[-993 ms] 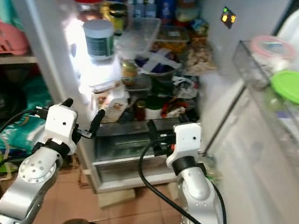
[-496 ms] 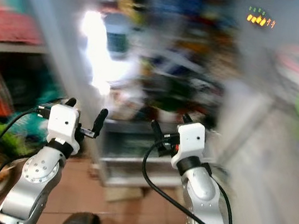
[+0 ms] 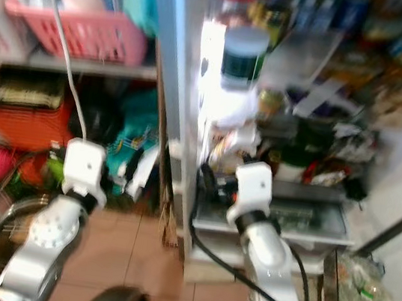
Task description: Restocking fridge
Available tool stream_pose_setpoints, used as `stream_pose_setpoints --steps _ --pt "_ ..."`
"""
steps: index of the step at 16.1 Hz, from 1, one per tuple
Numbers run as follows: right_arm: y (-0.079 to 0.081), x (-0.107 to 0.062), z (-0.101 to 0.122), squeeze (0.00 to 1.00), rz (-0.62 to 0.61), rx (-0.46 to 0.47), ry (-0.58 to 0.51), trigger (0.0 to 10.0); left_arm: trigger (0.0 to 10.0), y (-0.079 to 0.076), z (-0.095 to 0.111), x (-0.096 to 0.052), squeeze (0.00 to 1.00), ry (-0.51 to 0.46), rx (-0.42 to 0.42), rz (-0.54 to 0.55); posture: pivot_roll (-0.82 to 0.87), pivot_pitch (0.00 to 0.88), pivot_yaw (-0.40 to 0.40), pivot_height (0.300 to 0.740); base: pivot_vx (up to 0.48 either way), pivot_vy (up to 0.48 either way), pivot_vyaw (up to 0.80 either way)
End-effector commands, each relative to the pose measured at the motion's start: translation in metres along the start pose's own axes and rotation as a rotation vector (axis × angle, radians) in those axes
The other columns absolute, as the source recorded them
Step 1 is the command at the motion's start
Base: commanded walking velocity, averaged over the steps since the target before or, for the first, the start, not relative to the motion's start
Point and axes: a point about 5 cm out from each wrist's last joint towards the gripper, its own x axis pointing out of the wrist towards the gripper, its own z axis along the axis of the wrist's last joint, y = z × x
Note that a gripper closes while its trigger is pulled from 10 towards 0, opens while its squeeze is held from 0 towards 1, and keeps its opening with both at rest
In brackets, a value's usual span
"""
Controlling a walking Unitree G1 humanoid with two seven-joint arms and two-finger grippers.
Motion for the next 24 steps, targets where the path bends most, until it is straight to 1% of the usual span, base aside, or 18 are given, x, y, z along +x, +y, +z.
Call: stream_pose_setpoints --steps 1,3,5,11,14,15,18,24 --pt "0.0071 0.0037 0.004 0.0 0.018 0.006 -0.021 10.0 10.0 0.0086 0.0008 -0.0014 0.0 -0.003 0.028 0.02 0.07 0.05 0.058 0.74 0.0 0.0 0.0" --pt "0.0079 0.0039 0.0036 0.0 0.013 0.012 -0.024 10.0 10.0 0.0067 0.0034 -0.0015 0.0 -0.024 0.015 -0.011 0.07 0.045 0.063 0.74 0.0 0.0 0.0" --pt "0.0078 0.0041 0.0038 0.0 0.007 0.015 -0.029 10.0 10.0 0.0049 0.0039 -0.0015 0.0 -0.031 0.019 -0.031 0.07 0.042 0.066 0.74 0.0 0.0 0.0" --pt "0.0024 0.0077 0.0046 0.0 -0.01 0.01 -0.032 10.0 10.0 0.0029 0.0043 0.002 0.0 -0.037 0.01 -0.03 0.06 0.04 0.058 0.74 0.0 -0.48 0.0" --pt "0.0048 0.0091 0.0049 0.0 0.002 0.006 -0.034 10.0 10.0 0.0038 0.0054 0.0023 0.0 -0.05 -0.012 0.001 0.06 0.04 0.055 0.74 0.0 0.0 0.0" --pt "0.0046 0.0095 0.0051 0.0 0.004 0.005 -0.035 10.0 10.0 0.0049 0.0033 0.0031 0.0 -0.026 0.007 0.015 0.06 0.04 0.052 0.74 0.0 0.0 0.0" --pt "0.0037 0.01 0.0057 0.0 0.01 0.001 -0.035 10.0 10.0 0.0039 0.0026 0.0032 0.0 -0.023 -0.011 0.014 0.05 0.042 0.047 0.74 0.0 0.0 0.0" --pt "0.0028 0.0109 0.0063 0.0 0.015 -0.003 -0.036 10.0 10.0 0.003 0.002 0.0044 0.0 -0.02 -0.016 0.018 0.05 0.044 0.044 0.74 -0.301 0.0 0.0"
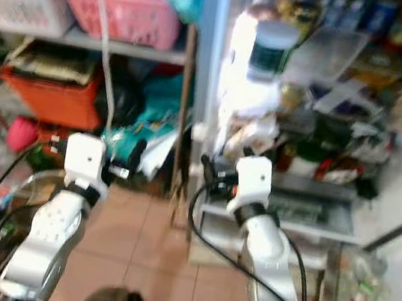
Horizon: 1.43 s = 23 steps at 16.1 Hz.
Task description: Restocking fridge
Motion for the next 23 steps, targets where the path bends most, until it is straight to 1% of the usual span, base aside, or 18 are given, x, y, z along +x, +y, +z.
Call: stream_pose_setpoints --steps 1,5,9,11,14,23 --pt "0.002 0.002 0.002 0.0 0.008 -0.006 -0.011 10.0 10.0 0.003 -0.003 0.0 0.0 0.014 0.007 0.008 0.05 0.042 0.046 0.74 -0.315 0.0 0.0" --pt "-0.001 0.004 0.002 0.0 -0.009 -0.018 -0.013 10.0 10.0 0.003 -0.002 0.003 0.0 0.009 0.012 0.002 0.05 0.038 0.053 0.74 -0.293 0.0 0.0" --pt "-0.001 0.01 0.005 0.0 -0.015 -0.026 -0.024 10.0 10.0 0.006 0.002 0.011 0.0 -0.011 0.018 0.008 0.04 0.029 0.054 0.74 -0.263 0.0 0.0" --pt "-0.004 0.011 0.008 0.0 -0.027 -0.034 -0.034 10.0 10.0 0.007 0.003 0.013 0.0 -0.017 0.02 0.009 0.04 0.032 0.058 0.74 -0.249 0.0 -0.54" --pt "-0.008 0.006 0.005 0.0 -0.042 -0.038 -0.023 10.0 10.0 0.006 0.002 0.013 0.0 -0.016 0.019 0.008 0.03 0.032 0.056 0.74 -0.244 0.0 -0.8" --pt "-0.007 -0.003 -0.001 0.0 -0.042 -0.032 -0.004 10.0 10.0 0.003 -0.002 0.012 0.0 -0.004 -0.001 0.009 0.02 0.038 0.046 0.74 0.0 0.0 -0.8"
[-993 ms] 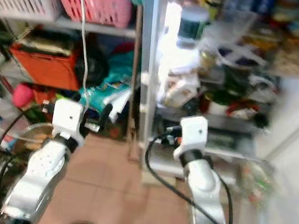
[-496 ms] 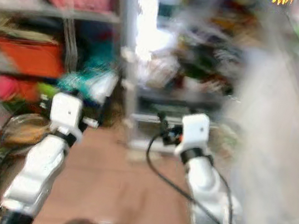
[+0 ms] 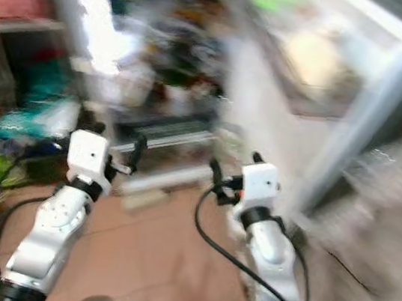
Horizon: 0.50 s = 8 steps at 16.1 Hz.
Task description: Restocking fridge
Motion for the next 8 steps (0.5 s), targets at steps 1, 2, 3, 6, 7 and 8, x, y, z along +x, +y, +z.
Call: stream_pose_setpoints --steps 1,2,3,6,7,8 --pt "0.0 0.0 0.006 0.0 0.01 -0.01 -0.023 10.0 10.0 0.001 0.0 0.001 0.0 0.0 -0.003 0.006 0.02 0.038 0.044 0.74 0.0 0.0 -0.8" --pt "-0.002 -0.002 0.005 0.0 0.01 -0.011 -0.017 10.0 10.0 0.001 0.0 0.001 0.0 -0.001 -0.005 0.007 0.02 0.039 0.042 0.74 0.0 0.0 -0.77" --pt "-0.003 -0.004 0.004 0.0 0.011 -0.011 -0.012 10.0 10.0 0.001 0.0 0.001 0.0 0.0 -0.006 0.009 0.02 0.039 0.042 0.74 0.0 0.0 -0.8" --pt "-0.012 -0.016 0.001 0.0 -0.008 -0.029 0.004 10.0 10.0 0.002 0.0 0.0 0.0 0.001 -0.01 0.013 0.02 0.044 0.044 0.74 0.0 0.0 -0.79" --pt "-0.016 -0.021 -0.001 0.0 -0.025 -0.037 0.012 10.0 10.0 0.002 0.0 0.0 0.0 0.001 -0.01 0.013 0.02 0.045 0.046 0.74 0.0 0.0 -0.8" --pt "-0.018 -0.023 -0.001 0.0 -0.033 -0.044 0.016 10.0 10.0 0.003 0.0 0.0 0.0 0.001 -0.01 0.013 0.02 0.045 0.046 0.74 0.0 0.0 -0.8"
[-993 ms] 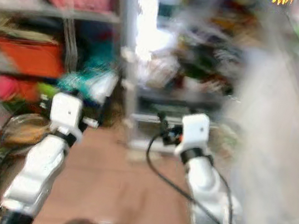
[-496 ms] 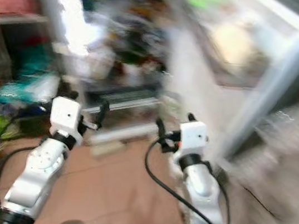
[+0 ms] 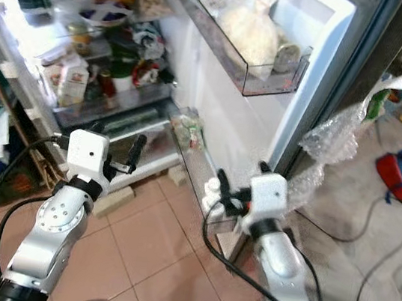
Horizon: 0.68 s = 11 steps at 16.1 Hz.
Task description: Restocking fridge
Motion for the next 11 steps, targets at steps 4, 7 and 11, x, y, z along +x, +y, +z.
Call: stream_pose_setpoints --steps 4,7,11 --pt "-0.02 -0.024 -0.008 0.0 -0.095 -0.028 0.028 10.0 10.0 0.003 0.0 -0.001 0.0 0.001 0.007 -0.007 0.01 0.048 0.059 0.74 0.0 0.0 -0.8" --pt "-0.05 -0.024 -0.02 0.0 -0.256 -0.021 0.079 10.0 10.0 0.026 -0.014 -0.014 0.0 0.1 0.02 0.092 0.02 0.05 0.063 0.74 0.0 0.0 -0.3" --pt "-0.077 0.0 -0.014 0.0 -0.387 -0.042 0.061 10.0 10.0 0.042 -0.031 -0.028 0.0 0.224 0.031 0.152 0.05 0.052 0.06 0.74 0.0 0.0 0.0"
